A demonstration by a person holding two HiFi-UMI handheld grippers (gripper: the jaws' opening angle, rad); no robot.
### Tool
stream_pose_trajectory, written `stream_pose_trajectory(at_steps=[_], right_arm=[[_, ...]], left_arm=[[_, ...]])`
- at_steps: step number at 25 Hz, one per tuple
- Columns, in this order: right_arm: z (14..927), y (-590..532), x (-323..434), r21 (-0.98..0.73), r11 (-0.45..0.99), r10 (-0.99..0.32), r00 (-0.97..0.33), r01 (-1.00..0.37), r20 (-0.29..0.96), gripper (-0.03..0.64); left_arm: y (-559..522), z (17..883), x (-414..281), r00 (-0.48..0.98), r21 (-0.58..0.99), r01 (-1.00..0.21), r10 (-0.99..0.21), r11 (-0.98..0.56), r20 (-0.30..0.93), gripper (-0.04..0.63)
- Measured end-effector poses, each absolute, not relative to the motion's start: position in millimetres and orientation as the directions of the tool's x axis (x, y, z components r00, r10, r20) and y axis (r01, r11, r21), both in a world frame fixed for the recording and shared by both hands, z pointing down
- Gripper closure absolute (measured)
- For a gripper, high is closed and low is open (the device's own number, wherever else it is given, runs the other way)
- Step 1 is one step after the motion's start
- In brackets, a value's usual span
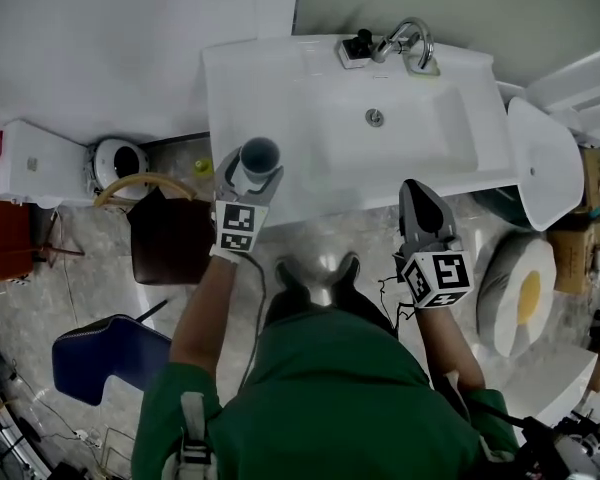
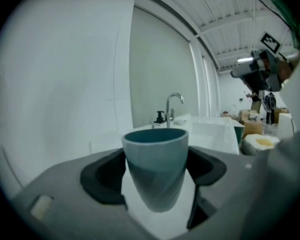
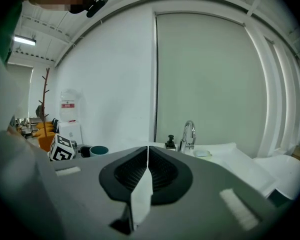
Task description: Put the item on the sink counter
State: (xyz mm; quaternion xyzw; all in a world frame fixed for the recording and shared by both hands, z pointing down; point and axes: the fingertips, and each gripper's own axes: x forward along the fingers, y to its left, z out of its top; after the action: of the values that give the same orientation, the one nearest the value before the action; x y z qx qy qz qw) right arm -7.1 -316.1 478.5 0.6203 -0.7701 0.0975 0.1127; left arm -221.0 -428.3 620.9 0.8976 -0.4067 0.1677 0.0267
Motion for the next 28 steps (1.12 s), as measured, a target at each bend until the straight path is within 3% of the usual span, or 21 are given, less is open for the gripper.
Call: stream_pose_trajectory(at_steps=[7,28], right_arm=[[483,-307,4,-0.014,0.177,-0.935,-0.172,-0.984,0.311,0.609],[485,-306,-3,-0.080,0.278,-0.916,-0.289,-0.957,0.278,0.609]], left_arm=[[-443,654,-218,0.585,-0.084,-0.753,-0.722,-0.653,0.370,0.224],[-399,656,-245,0.488,-0.080,-0.813,-0.750,-0.576,0.446,0.177]])
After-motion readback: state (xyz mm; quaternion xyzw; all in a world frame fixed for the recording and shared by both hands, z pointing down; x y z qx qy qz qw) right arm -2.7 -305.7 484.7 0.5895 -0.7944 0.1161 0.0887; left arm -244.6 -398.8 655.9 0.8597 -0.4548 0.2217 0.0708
